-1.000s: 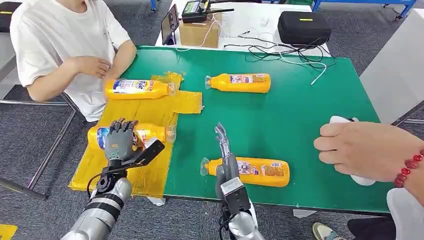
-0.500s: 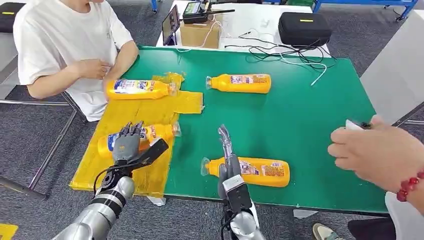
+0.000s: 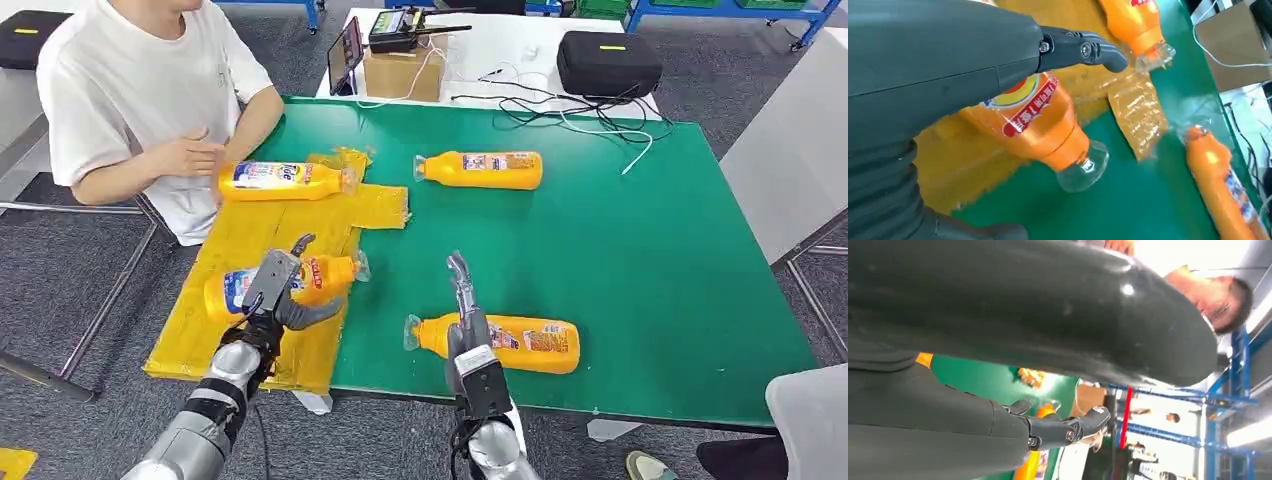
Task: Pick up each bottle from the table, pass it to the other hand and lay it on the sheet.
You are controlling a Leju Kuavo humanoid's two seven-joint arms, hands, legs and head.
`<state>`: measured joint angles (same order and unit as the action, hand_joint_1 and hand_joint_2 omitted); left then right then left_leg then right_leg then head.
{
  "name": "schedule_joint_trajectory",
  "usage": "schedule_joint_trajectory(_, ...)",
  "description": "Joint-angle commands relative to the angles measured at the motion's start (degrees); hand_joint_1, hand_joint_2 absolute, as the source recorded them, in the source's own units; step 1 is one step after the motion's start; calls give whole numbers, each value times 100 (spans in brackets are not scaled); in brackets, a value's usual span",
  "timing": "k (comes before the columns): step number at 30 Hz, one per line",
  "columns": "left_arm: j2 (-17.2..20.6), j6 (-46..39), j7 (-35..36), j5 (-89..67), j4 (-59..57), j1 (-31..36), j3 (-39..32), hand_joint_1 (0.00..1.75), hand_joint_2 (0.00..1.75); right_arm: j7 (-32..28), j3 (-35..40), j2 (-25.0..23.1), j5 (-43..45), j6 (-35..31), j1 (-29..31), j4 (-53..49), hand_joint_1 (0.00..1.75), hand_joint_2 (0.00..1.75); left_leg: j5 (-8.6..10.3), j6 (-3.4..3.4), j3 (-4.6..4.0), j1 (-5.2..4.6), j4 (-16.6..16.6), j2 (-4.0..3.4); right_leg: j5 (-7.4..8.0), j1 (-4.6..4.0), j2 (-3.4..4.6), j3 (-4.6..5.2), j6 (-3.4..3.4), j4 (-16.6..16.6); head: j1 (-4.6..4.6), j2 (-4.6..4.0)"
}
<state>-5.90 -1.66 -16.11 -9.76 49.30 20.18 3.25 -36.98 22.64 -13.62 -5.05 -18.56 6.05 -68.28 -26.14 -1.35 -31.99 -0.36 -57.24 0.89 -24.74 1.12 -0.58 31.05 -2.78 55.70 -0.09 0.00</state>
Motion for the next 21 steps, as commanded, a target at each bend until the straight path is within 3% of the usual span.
schedule_joint_trajectory(1,-136,-641,-846,1345,2423,-989,1336,0,175,-118,-105,251,-116,-193,80,146,0,0,-1,9,-25,11,-8,-5,4,-11,2,20,11,0,0,2)
schedule_joint_trajectory(5,-246,-976,-1258,2122,3890,-1469,1507,0,175,-228,32,464,-623,-648,81,131,0,0,-7,8,-52,14,-21,-12,-1,-15,6,45,8,7,0,0)
schedule_joint_trajectory(7,-225,-1217,-1494,2203,4356,-1611,1548,0,175,-215,307,774,-2108,-1936,164,298,0,0,-10,8,-56,12,-15,-21,-2,-13,14,49,7,2,0,0)
schedule_joint_trajectory(8,-228,-1272,-1623,2275,4588,-1701,1545,0,175,39,-329,626,-3877,-2144,66,218,0,0,-4,6,-57,7,-9,-18,3,-8,13,51,4,1,-2,0)
schedule_joint_trajectory(9,-188,-1321,-1594,2298,4865,-1832,1537,0,175,136,-414,701,-4217,-2144,105,275,0,0,-7,7,-55,9,-9,-25,2,-10,19,51,6,0,-2,0)
schedule_joint_trajectory(10,-169,-1341,-1594,2297,4969,-1903,1520,0,175,378,-479,793,-4723,-2144,140,308,0,175,-11,10,-60,13,-15,-25,-2,-14,16,54,9,3,0,2)
schedule_joint_trajectory(12,-148,-1496,-1650,2238,5227,-2192,1342,0,175,1017,-512,1044,-5405,-2144,202,365,0,175,-5,7,-70,6,-9,-25,2,-8,17,68,6,2,0,2)
schedule_joint_trajectory(21,-115,-1462,-1683,2231,5223,-2235,1318,0,175,1021,-487,1088,-5352,-2144,201,347,0,175,-6,10,-67,8,-4,-48,7,-9,38,74,8,-1,-2,2)
